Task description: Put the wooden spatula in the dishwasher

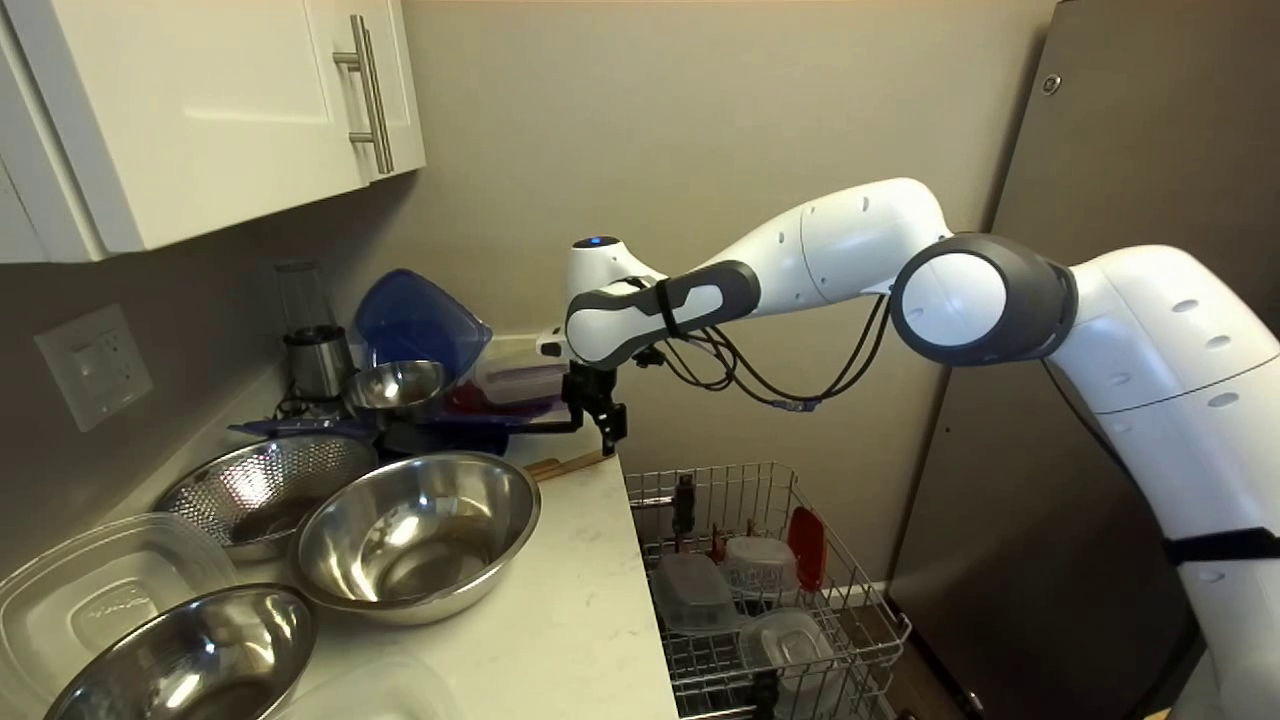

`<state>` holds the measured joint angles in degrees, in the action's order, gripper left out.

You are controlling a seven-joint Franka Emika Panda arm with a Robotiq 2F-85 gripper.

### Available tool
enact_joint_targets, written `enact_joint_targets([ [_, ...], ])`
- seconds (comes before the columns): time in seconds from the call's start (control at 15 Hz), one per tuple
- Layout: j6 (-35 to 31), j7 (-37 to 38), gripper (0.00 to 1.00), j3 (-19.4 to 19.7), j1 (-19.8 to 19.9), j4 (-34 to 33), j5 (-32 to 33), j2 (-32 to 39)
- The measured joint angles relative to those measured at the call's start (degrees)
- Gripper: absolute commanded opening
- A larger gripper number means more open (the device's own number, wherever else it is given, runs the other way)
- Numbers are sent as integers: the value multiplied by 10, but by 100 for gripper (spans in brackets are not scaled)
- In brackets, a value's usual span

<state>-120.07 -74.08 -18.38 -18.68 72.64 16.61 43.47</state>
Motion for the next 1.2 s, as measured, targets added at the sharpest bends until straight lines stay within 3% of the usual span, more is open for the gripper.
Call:
enact_joint_targets([
  [1.13,43,-26,100,5,6,-41,-13,42],
  [1.2,48,-26,90,5,6,-44,-13,45],
])
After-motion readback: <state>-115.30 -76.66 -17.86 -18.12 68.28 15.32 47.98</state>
